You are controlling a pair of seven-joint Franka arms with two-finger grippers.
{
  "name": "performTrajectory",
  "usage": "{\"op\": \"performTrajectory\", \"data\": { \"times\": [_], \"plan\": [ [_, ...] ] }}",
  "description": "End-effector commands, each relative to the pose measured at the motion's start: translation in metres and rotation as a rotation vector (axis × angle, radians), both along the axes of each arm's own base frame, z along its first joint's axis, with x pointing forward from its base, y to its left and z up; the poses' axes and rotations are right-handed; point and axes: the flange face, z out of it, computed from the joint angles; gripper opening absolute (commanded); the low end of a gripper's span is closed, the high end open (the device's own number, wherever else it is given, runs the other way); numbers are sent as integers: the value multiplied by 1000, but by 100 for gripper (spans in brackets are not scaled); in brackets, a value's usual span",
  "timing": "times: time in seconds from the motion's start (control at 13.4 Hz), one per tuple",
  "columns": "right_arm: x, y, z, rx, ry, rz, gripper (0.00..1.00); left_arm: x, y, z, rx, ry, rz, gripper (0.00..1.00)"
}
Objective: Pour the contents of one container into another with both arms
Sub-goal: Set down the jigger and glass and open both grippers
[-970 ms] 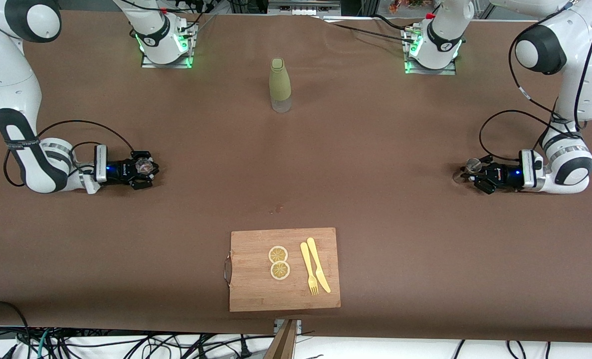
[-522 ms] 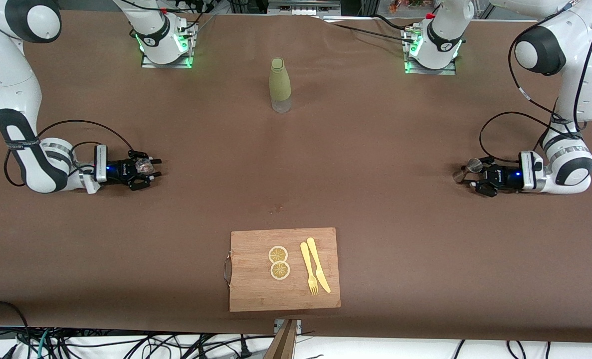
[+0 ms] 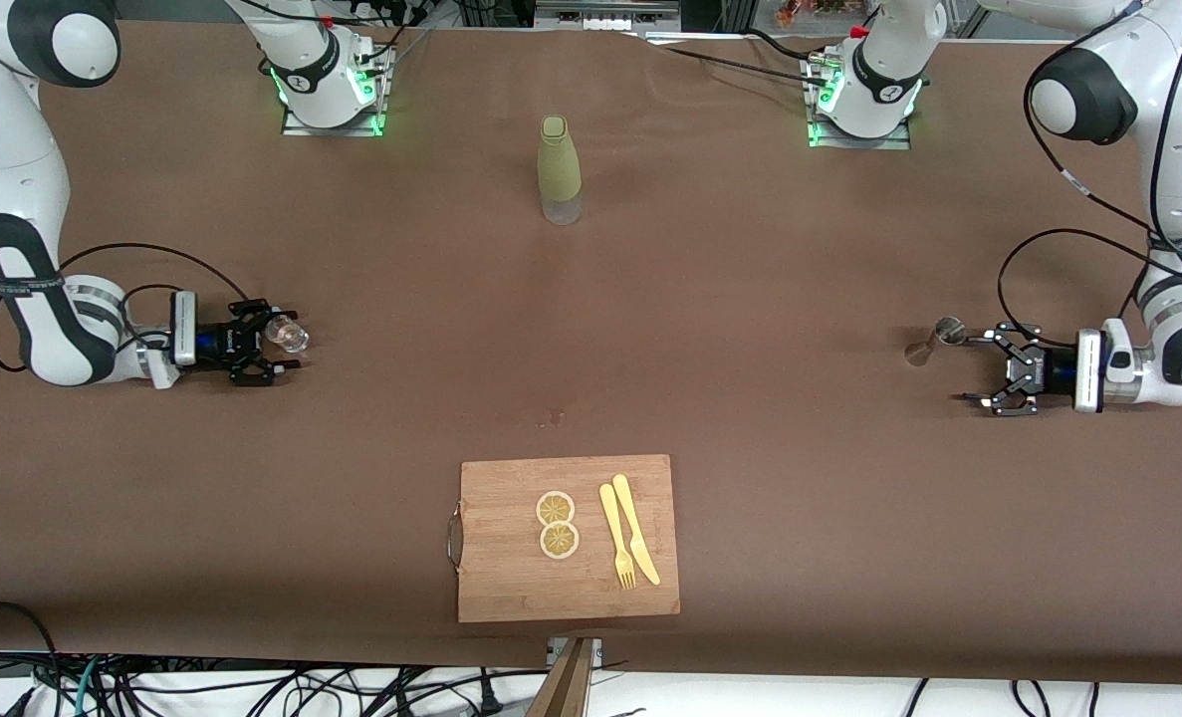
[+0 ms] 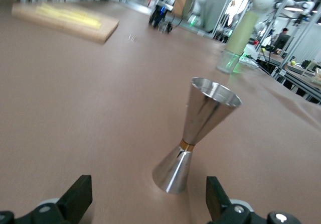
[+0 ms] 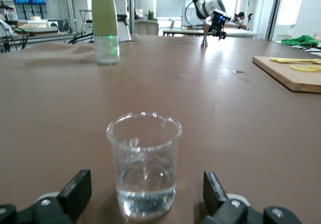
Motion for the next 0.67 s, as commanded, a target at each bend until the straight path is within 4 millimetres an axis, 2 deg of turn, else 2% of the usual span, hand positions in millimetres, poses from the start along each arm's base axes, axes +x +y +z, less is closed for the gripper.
{"op": "performTrajectory", "data": {
  "times": [0.0,0.07,0.3,0.45,0.6],
  "plan": [
    [15,-28,31,-48,-69,52,99,28,-5,49,197,155,-3,100],
    [22,-34,51,-89,-87,70,99,33,-8,66,255,221,14,100],
    [47,-53,147,-272,-172,87,99,51,-39,118,432,436,95,100],
    [64,-51,209,-378,-236,36,99,63,-65,152,532,543,164,100],
    [71,-47,259,-436,-266,-5,99,73,-98,185,629,628,229,100]
  ]
}}
